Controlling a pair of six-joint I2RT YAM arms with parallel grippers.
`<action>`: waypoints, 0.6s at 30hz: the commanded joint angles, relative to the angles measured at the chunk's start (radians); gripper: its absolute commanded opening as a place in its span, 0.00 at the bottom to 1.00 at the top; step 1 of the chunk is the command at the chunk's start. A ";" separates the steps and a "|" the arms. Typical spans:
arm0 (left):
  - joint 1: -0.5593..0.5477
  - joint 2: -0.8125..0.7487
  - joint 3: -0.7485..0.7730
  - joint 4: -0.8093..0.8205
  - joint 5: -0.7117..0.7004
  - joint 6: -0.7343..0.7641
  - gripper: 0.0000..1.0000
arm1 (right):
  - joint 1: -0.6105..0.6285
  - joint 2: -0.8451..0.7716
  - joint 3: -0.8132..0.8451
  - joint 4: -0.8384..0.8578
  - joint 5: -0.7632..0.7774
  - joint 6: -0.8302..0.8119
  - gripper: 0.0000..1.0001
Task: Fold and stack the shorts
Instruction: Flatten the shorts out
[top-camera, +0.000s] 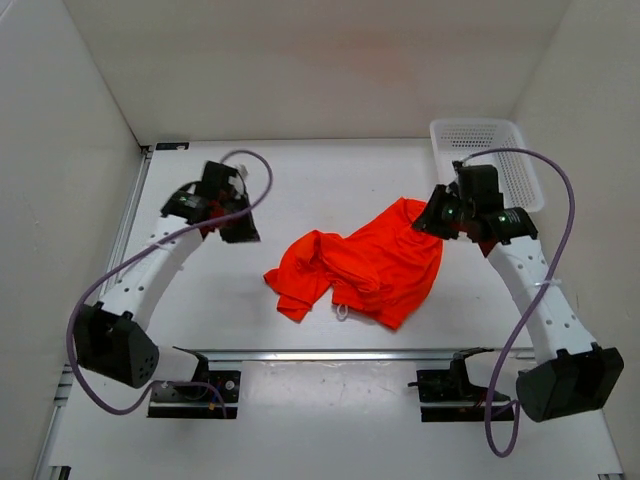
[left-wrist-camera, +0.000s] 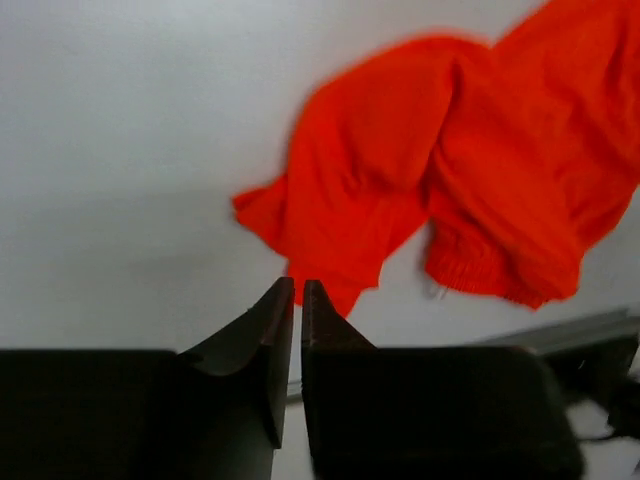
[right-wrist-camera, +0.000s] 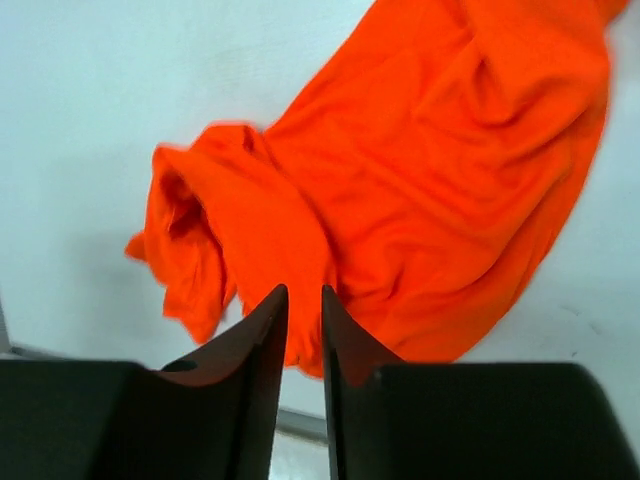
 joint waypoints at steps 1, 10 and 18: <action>-0.110 0.008 -0.131 0.100 0.102 -0.080 0.25 | 0.052 0.014 -0.131 -0.005 -0.135 0.026 0.39; -0.242 0.205 -0.185 0.189 0.117 -0.102 0.76 | 0.297 0.109 -0.243 0.053 -0.046 0.065 0.87; -0.302 0.371 -0.062 0.223 0.059 -0.102 0.88 | 0.400 0.240 -0.208 0.089 -0.012 0.055 0.82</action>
